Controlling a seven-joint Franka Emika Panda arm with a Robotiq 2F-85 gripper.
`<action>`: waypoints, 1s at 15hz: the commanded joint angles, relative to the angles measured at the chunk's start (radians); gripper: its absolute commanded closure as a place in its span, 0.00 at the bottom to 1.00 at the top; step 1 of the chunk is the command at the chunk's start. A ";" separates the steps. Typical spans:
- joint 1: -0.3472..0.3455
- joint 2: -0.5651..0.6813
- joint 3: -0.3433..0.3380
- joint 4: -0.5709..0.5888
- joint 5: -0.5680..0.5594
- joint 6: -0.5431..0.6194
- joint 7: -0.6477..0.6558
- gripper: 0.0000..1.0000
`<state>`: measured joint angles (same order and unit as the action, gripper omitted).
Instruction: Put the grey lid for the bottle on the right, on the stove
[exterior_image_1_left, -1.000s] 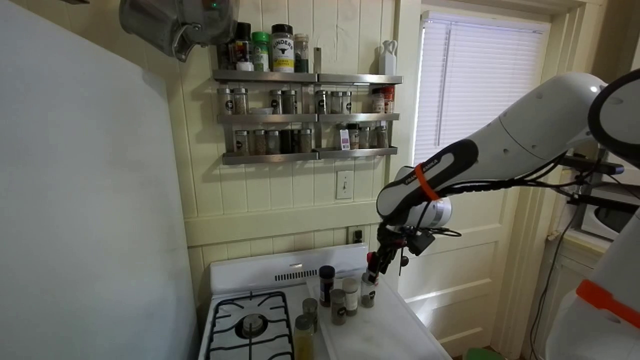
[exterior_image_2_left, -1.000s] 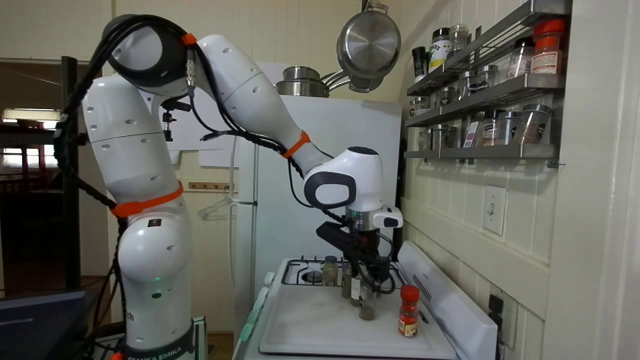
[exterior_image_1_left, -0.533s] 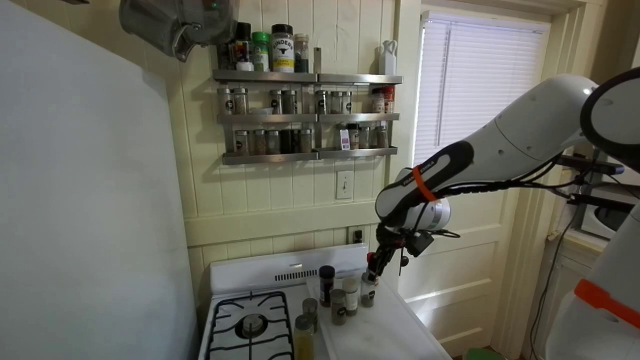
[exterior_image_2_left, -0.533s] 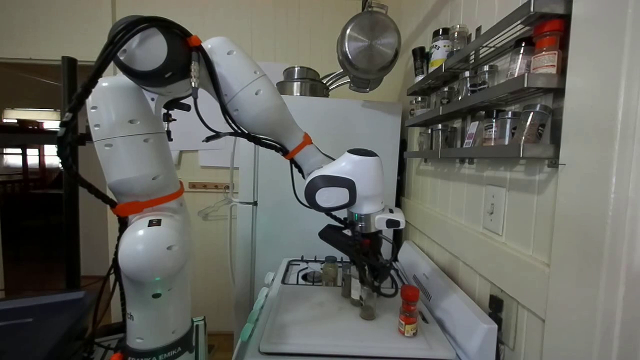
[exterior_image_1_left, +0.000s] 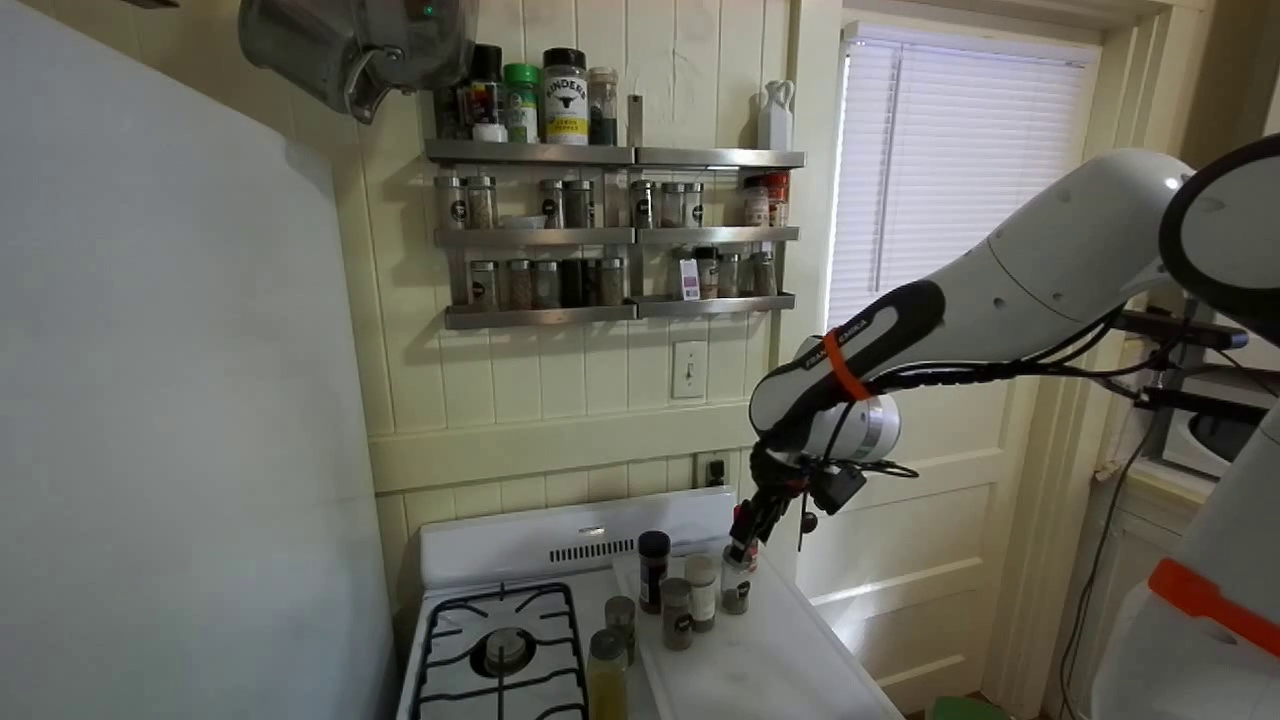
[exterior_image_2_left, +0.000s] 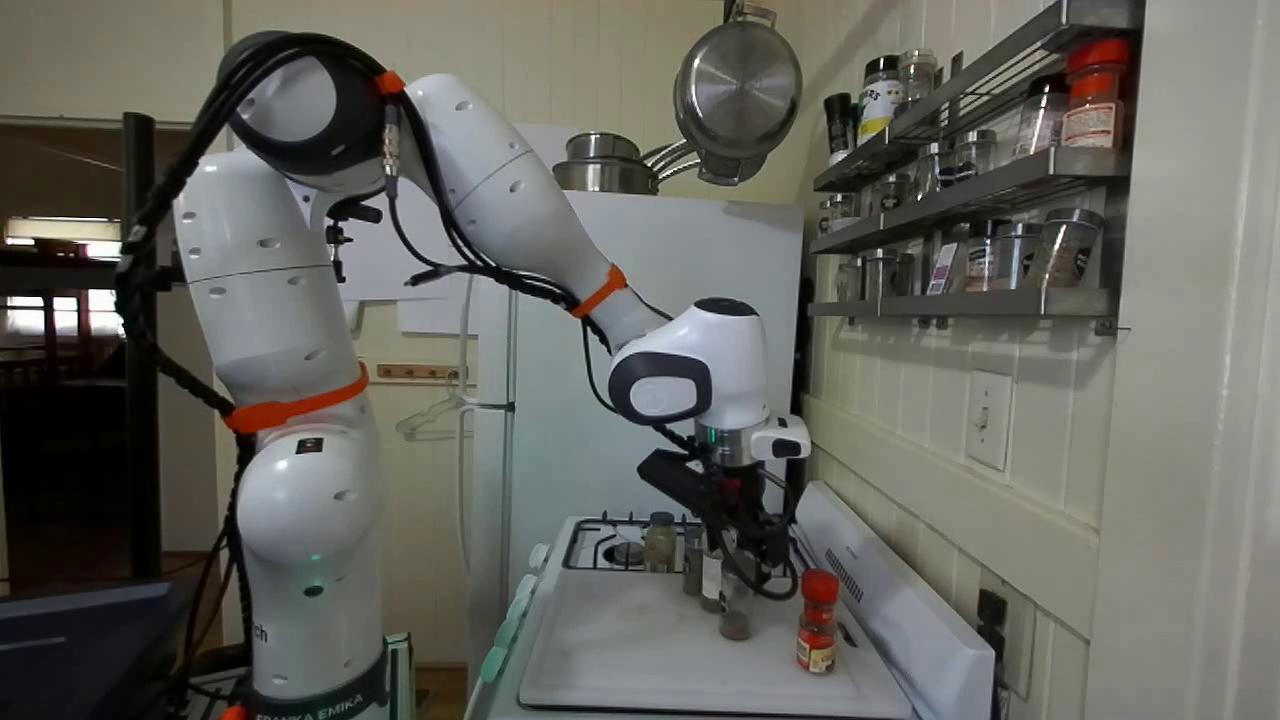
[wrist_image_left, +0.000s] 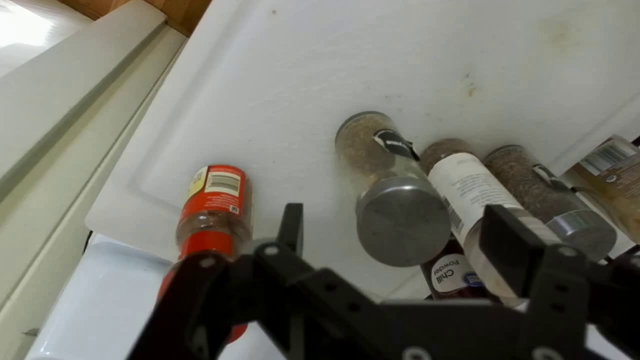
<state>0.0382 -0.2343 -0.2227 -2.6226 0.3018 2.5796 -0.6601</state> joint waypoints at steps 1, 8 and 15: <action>0.018 0.011 -0.006 -0.010 0.062 0.035 -0.052 0.00; 0.026 0.040 -0.001 -0.001 0.119 0.053 -0.096 0.46; 0.028 0.051 0.008 0.001 0.135 0.067 -0.114 0.49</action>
<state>0.0574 -0.2021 -0.2186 -2.6196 0.3923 2.6128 -0.7356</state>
